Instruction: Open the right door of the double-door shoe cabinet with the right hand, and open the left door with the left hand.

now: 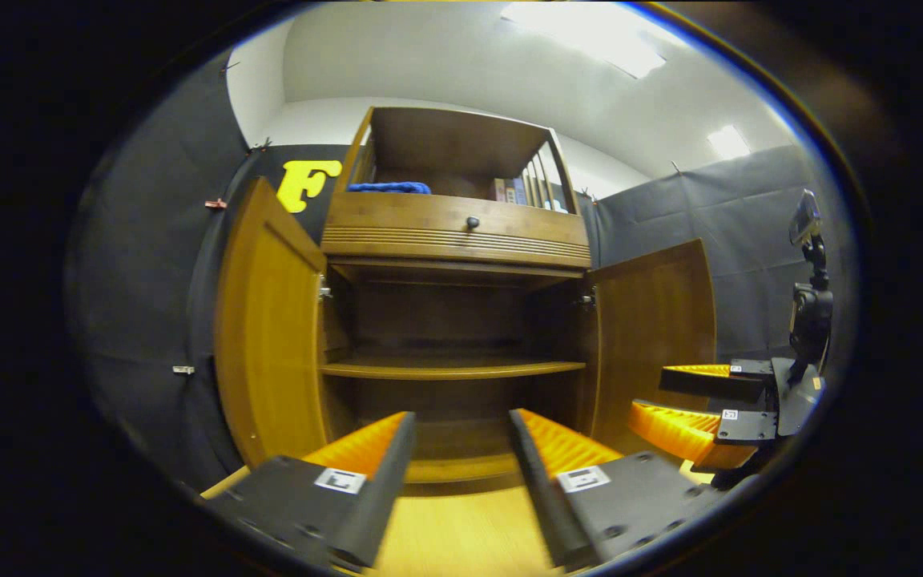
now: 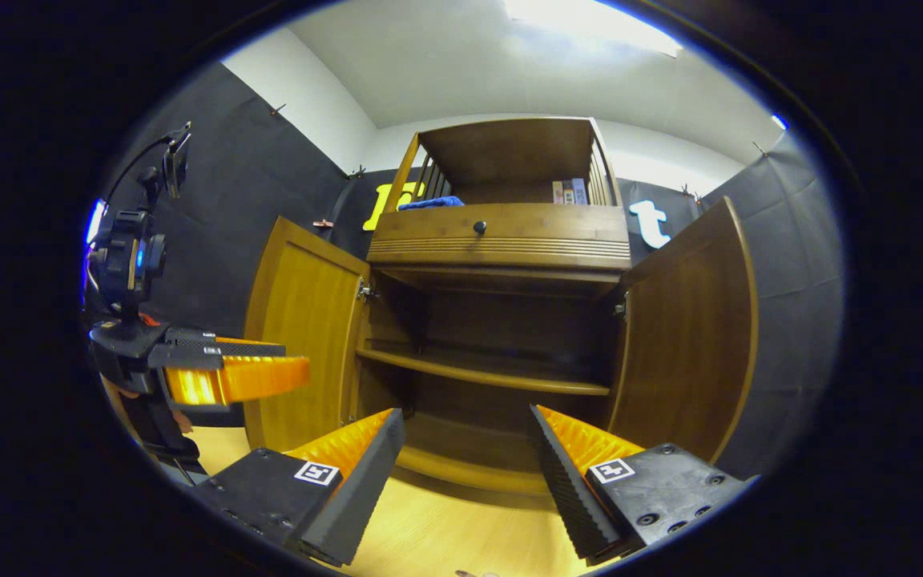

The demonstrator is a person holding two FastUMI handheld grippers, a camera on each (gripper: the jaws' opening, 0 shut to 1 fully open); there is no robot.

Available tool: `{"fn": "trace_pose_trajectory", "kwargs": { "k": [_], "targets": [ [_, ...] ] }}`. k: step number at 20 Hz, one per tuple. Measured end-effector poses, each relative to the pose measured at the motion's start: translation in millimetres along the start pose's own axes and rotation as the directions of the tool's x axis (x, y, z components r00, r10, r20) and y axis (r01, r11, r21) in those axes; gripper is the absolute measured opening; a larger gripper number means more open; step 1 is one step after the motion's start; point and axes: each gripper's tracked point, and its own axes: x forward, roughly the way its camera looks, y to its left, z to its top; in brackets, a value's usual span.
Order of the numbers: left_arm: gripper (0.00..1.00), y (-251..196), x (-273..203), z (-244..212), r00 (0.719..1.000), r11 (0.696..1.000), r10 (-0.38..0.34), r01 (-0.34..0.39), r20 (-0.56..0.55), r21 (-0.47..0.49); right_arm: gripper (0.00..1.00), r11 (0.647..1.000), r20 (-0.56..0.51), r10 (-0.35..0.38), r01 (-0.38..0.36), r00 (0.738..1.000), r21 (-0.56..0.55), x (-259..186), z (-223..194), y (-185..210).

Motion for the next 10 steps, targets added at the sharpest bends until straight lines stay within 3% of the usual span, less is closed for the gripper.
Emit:
{"fn": "trace_pose_trajectory", "kwargs": {
  "k": [2,10],
  "targets": [
    [0.99,1,7,6,0.999,0.999,0.037,-0.037,0.011,-0.001,0.97,1.000,0.015,-0.014,0.014,1.000,0.000,-2,6,-5],
    [0.96,-21,20,8,0.999,0.999,0.038,-0.038,-0.007,-0.010,0.99,0.996,0.046,-0.089,0.088,0.995,0.019,-7,19,-36]
  ]
}}
